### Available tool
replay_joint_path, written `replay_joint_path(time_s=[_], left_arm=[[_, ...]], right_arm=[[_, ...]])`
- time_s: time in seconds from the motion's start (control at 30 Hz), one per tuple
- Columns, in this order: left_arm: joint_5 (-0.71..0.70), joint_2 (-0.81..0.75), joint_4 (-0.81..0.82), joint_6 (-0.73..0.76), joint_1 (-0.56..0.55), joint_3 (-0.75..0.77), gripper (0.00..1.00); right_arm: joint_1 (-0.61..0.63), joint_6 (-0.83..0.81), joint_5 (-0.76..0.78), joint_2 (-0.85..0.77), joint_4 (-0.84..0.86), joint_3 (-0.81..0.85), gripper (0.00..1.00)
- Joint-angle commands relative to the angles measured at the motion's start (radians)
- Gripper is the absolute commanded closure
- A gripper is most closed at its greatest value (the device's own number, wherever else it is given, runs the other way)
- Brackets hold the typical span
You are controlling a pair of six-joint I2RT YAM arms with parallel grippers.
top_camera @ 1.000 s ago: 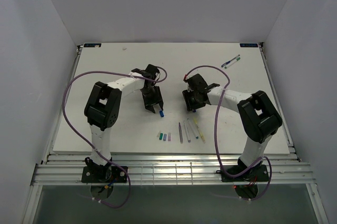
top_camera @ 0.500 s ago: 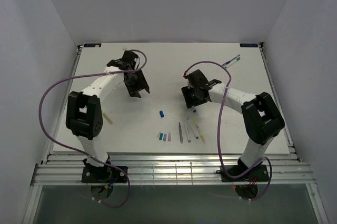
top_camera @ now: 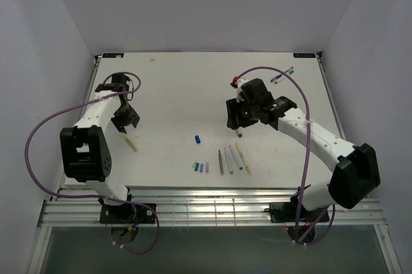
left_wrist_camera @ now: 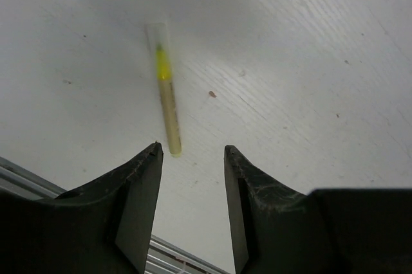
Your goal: Open the pen caps
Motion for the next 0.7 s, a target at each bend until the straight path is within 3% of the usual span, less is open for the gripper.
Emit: replay_joint_path(time_s=[0.0,0.23,0.67], left_arm=[[-0.081,0.007,0.007,0.024,0.056,-0.001,0.47],[-0.03,0.054,0.085,0.07,0.135,-0.001,0.49],[0.034,0.137,0.195,0.08,0.151,-0.033,0.47]], right_arm=[[0.017,0.034,-0.062,-0.066,-0.056,-0.034,0.42],[0.018,0.019,-0.065,-0.138,-0.096,-0.076,0.42],[0.017,0.02,-0.067,-0.175,-0.101,-0.083,0.42]])
